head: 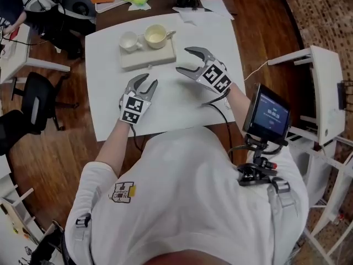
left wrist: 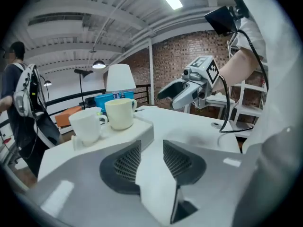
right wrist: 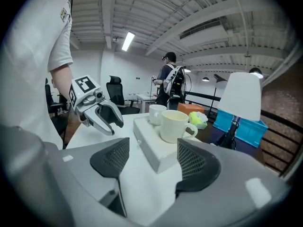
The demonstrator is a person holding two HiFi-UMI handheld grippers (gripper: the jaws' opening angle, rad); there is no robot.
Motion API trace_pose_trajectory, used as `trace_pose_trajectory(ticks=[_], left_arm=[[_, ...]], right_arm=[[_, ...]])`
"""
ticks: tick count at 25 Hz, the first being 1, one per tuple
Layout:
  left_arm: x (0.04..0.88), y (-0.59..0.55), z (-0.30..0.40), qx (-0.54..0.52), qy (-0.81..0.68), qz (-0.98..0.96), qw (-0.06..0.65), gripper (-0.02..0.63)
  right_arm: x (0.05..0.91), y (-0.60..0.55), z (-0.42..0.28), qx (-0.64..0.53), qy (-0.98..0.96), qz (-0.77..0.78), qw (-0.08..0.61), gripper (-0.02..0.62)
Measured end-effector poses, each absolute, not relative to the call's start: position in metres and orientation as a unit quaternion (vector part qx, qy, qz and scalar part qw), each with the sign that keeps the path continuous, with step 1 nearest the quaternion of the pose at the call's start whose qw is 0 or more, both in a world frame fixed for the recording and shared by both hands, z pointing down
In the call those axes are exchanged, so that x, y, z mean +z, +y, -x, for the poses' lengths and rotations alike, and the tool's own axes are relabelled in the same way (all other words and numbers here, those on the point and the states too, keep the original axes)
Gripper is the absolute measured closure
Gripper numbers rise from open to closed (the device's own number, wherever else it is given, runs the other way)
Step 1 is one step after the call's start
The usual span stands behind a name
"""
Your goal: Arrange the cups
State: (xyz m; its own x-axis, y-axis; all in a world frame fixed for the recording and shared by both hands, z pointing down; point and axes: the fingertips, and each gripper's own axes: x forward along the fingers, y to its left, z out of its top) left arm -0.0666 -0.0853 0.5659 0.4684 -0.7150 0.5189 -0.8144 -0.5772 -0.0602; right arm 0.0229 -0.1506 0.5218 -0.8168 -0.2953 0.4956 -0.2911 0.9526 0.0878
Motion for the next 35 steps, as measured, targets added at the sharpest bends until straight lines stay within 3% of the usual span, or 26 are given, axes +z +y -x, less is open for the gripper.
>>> trace_pose_trajectory(ticks=[7, 12, 16, 21, 35], left_arm=[[0.606, -0.019, 0.055, 0.261, -0.385, -0.874, 0.143, 0.468], [0.628, 0.019, 0.045, 0.272, -0.347, -0.883, 0.161, 0.517], [0.635, 0.045, 0.033, 0.284, -0.34, -0.883, 0.152, 0.605], [0.633, 0.068, 0.012, 0.277, -0.374, -0.872, 0.156, 0.606], [0.63, 0.148, -0.013, 0.307, -0.416, -0.836, 0.185, 0.606]], right_arm=[[0.556, -0.074, -0.037, 0.077, -0.934, -0.214, 0.276, 0.338], [0.587, -0.018, -0.06, 0.141, -0.909, -0.258, 0.295, 0.436], [0.61, 0.022, -0.078, 0.177, -0.895, -0.269, 0.308, 0.514], [0.622, 0.051, -0.093, 0.185, -0.902, -0.249, 0.299, 0.586], [0.616, 0.107, -0.099, 0.164, -0.923, -0.201, 0.286, 0.595]])
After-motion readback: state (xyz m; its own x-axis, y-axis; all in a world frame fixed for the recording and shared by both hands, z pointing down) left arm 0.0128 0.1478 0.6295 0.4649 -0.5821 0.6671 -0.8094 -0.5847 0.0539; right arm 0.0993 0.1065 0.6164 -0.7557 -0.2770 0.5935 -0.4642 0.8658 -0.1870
